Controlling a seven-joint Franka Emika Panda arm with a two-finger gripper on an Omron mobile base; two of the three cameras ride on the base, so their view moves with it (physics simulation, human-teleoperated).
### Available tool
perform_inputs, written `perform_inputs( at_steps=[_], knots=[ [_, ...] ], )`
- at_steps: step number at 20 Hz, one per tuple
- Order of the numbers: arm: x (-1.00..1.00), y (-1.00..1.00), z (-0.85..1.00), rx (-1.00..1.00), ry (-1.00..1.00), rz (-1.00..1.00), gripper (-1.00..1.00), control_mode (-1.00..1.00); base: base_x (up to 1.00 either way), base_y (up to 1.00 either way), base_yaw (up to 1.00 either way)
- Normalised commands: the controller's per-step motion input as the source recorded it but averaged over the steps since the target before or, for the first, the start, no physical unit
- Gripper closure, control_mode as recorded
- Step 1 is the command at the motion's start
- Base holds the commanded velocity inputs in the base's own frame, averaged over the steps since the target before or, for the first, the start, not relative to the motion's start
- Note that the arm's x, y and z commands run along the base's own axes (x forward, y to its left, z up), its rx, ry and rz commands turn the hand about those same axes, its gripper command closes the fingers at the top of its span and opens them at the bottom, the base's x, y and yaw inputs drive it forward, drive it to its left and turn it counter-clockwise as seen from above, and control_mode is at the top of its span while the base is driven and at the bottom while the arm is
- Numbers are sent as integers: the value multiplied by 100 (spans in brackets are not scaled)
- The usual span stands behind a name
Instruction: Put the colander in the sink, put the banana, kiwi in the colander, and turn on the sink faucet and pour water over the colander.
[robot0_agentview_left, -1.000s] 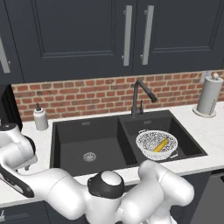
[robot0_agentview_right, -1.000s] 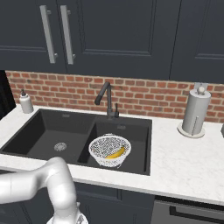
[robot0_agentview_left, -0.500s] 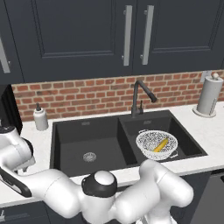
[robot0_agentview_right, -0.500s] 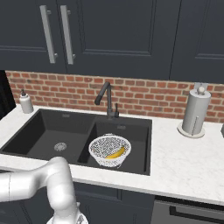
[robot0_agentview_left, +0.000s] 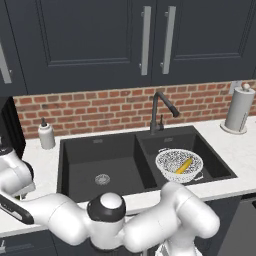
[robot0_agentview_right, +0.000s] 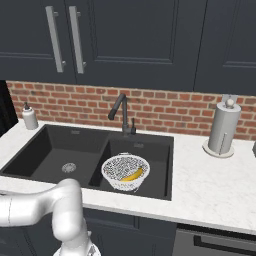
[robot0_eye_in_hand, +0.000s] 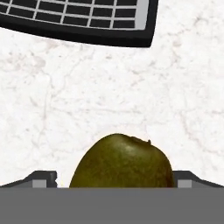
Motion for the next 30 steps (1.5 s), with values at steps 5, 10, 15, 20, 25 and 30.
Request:
perform_inputs(
  at_steps=[5, 10, 15, 20, 25, 30],
  knots=[
    [2, 12, -30, 0, 4, -5, 100, -100, 0, 0, 0],
    [0, -20, -24, -6, 0, -10, 100, -100, 0, 0, 0],
    [-3, -83, -3, -5, 0, -13, 100, -100, 0, 0, 0],
    [-25, -100, 14, 0, -1, -7, 100, -100, 0, 0, 0],
    [-48, -100, 30, 0, -6, -1, 100, -100, 0, 0, 0],
    [-62, -100, 34, 0, -5, -1, 100, -100, 0, 0, 0]
  ],
)
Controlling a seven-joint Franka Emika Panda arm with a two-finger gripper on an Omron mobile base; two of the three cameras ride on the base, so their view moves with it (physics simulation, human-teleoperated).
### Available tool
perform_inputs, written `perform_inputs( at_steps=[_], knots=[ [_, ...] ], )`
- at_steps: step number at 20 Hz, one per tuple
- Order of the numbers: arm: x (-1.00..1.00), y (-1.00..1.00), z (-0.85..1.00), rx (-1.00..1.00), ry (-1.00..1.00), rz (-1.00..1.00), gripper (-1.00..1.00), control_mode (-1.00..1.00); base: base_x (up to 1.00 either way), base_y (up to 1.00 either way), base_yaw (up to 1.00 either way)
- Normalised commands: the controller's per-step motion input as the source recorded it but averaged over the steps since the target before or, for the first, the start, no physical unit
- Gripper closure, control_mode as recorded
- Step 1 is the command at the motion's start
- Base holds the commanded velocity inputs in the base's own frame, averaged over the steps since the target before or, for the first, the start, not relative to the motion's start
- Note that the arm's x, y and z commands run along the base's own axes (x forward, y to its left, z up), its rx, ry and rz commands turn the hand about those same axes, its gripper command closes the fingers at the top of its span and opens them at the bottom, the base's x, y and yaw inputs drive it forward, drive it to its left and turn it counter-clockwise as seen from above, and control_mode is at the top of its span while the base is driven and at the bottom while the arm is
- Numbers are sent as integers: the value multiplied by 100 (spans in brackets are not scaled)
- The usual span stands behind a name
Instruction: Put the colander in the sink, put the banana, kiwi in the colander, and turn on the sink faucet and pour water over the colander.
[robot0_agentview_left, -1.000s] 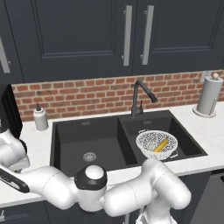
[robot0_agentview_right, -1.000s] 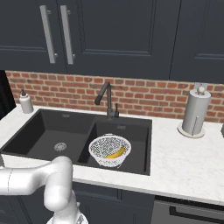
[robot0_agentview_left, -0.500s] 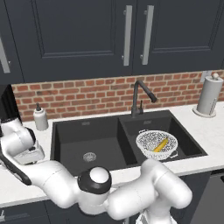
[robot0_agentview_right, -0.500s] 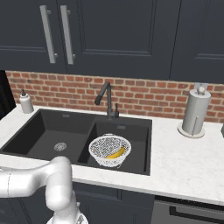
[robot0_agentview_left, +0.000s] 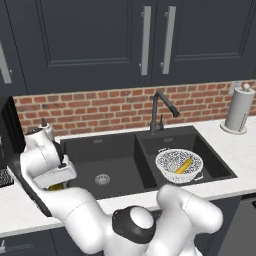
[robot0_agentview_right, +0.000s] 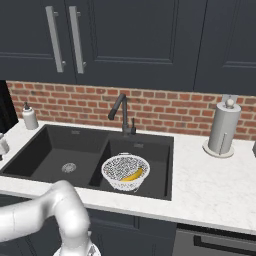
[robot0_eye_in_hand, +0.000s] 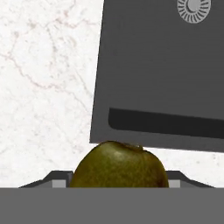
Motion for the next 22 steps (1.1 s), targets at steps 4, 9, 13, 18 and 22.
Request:
perform_inputs(
  at_steps=[4, 9, 13, 18, 22],
  knots=[
    [-38, -100, 34, 0, 0, -1, 100, -100, 0, 0, 0],
    [-15, -100, 30, 0, 0, -2, 100, -100, 0, 0, 0],
    [0, -100, 16, 0, 0, -1, 100, -100, 0, 0, 0],
    [0, -100, 7, 0, 0, 0, 100, -100, 0, 0, 0],
    [0, -100, 2, 0, 0, 0, 100, -100, 0, 0, 0]
  ],
)
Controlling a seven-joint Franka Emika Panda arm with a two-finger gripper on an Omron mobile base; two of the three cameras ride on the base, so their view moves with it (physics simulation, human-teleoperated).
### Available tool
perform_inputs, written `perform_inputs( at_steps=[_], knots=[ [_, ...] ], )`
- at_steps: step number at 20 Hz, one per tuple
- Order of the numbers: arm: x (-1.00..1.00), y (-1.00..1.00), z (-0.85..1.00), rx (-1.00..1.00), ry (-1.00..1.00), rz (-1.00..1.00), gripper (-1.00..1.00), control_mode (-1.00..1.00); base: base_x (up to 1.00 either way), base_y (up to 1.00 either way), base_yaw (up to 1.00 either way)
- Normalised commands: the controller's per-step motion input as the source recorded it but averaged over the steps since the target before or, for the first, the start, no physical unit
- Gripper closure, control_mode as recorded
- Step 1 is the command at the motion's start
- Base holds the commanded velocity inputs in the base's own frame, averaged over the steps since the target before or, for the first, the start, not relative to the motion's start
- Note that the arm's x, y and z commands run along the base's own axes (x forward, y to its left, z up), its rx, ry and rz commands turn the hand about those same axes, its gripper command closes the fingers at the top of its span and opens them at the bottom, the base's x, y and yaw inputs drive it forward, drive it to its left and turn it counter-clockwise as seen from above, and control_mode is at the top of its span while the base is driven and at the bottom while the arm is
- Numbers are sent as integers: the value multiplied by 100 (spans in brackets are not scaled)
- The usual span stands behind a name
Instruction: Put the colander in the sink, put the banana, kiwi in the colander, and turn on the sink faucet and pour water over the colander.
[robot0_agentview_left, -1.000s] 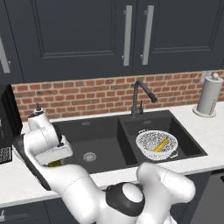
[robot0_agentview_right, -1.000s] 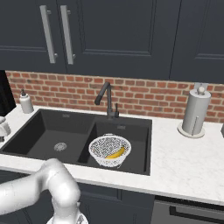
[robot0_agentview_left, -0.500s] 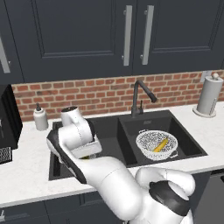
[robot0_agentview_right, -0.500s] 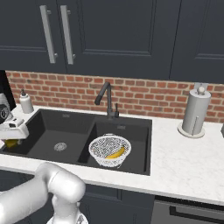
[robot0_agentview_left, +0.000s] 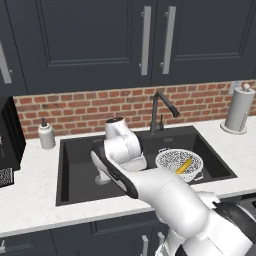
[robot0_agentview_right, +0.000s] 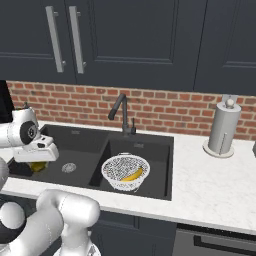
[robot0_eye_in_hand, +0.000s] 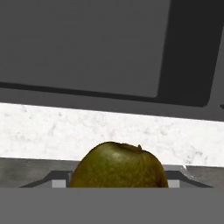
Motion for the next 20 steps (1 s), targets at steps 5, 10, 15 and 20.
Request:
perform_inputs(
  at_steps=[5, 10, 15, 20],
  knots=[
    [0, -100, 0, 1, 0, 0, 100, -100, 0, 0, 0],
    [0, -100, 0, 10, 0, 0, 100, -100, 0, 0, 0],
    [10, -100, 0, 15, 0, 0, 100, -100, 0, 0, 0],
    [35, -100, 0, 15, 0, 0, 100, -100, 0, 0, 0]
  ],
)
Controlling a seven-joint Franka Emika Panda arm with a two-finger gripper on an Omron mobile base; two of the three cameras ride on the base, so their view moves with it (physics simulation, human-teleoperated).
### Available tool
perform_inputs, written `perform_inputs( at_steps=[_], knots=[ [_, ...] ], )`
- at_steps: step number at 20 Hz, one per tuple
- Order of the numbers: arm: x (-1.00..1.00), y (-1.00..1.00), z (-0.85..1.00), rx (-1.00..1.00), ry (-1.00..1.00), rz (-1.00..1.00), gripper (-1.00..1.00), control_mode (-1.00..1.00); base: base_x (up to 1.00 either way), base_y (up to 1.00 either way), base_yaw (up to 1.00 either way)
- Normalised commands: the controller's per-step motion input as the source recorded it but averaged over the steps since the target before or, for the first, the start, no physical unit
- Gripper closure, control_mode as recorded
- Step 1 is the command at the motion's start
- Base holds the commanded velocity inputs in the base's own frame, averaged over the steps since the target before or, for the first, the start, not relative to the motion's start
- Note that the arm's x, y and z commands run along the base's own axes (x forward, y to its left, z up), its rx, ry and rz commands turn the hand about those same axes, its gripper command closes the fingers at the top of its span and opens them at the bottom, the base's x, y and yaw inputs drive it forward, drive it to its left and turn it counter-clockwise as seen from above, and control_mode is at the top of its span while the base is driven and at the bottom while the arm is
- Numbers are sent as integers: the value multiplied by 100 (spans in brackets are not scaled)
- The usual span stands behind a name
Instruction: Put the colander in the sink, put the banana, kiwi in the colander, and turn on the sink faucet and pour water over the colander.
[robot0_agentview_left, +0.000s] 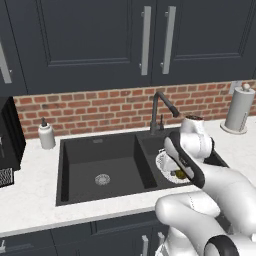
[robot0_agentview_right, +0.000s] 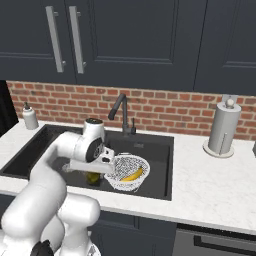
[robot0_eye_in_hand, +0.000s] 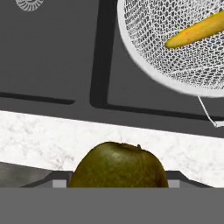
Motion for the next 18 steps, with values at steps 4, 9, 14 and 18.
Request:
perform_inputs(
  at_steps=[4, 9, 14, 18],
  knots=[
    [47, -100, 0, 16, 0, 0, 100, -100, 0, 0, 0],
    [54, -86, 0, 15, 0, 0, 100, -100, 0, 0, 0],
    [66, -55, 0, 13, 0, 0, 100, -100, 0, 0, 0],
    [57, -12, 0, 9, 0, 0, 100, -100, 0, 0, 0]
  ],
)
